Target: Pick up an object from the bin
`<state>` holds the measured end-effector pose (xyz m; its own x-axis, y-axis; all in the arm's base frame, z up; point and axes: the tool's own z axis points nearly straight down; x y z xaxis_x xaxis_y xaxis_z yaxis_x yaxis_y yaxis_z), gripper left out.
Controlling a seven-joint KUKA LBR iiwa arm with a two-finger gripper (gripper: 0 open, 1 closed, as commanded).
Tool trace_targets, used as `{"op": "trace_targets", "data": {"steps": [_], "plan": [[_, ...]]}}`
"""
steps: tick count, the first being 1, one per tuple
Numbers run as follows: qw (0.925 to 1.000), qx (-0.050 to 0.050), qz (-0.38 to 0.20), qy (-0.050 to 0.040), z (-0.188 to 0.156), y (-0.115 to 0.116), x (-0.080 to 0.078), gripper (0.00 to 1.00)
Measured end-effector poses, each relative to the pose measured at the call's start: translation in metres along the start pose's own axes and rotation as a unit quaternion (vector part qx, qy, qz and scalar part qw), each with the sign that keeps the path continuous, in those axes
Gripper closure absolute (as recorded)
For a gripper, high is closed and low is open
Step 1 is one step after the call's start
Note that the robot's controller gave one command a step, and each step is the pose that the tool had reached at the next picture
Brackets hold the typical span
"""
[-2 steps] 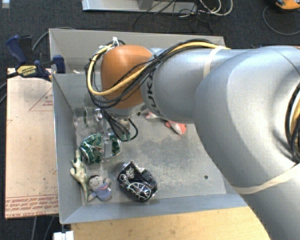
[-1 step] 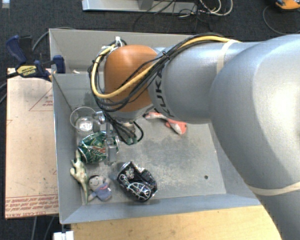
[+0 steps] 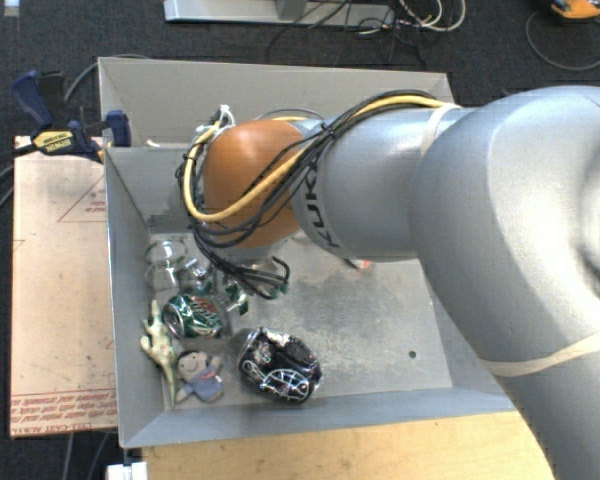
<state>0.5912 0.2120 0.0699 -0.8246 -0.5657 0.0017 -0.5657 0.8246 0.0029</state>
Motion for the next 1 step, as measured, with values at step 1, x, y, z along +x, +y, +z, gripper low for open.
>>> {"op": "trace_targets", "data": {"steps": [1], "plan": [[1.0, 0.0, 0.0, 0.0003, 0.0002, -0.0002, 0.0002, 1.0]]}}
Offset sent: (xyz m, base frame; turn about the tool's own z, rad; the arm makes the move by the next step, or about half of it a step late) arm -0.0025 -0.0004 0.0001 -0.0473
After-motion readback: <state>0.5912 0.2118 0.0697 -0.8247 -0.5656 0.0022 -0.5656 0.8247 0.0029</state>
